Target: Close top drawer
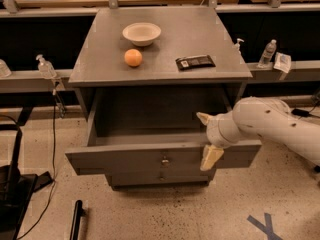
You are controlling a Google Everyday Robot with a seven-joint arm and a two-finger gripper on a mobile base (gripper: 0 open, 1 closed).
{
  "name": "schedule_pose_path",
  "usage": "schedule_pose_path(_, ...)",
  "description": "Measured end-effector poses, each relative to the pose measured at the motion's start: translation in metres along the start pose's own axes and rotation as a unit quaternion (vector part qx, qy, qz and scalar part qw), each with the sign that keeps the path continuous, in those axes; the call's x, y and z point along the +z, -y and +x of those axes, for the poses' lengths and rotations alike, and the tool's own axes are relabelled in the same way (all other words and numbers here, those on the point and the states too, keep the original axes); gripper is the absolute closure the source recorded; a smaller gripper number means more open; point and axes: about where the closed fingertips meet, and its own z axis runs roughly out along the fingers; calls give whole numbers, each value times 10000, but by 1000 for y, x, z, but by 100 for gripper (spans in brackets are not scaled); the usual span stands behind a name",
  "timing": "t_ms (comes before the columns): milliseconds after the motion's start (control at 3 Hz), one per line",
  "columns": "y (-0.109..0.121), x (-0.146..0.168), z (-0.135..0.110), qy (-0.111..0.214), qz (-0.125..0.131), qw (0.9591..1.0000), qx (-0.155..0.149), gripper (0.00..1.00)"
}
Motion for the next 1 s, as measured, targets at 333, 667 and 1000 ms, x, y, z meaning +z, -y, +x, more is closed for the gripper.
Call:
schedule_pose_path(333,1,2,0,-4,-5,10000,-2,0)
schedule_pose_path(667,24,13,2,-61,-16,10000,10,0)
schedule_pose_path(1000,51,23,5,-145,-27,9998,114,0)
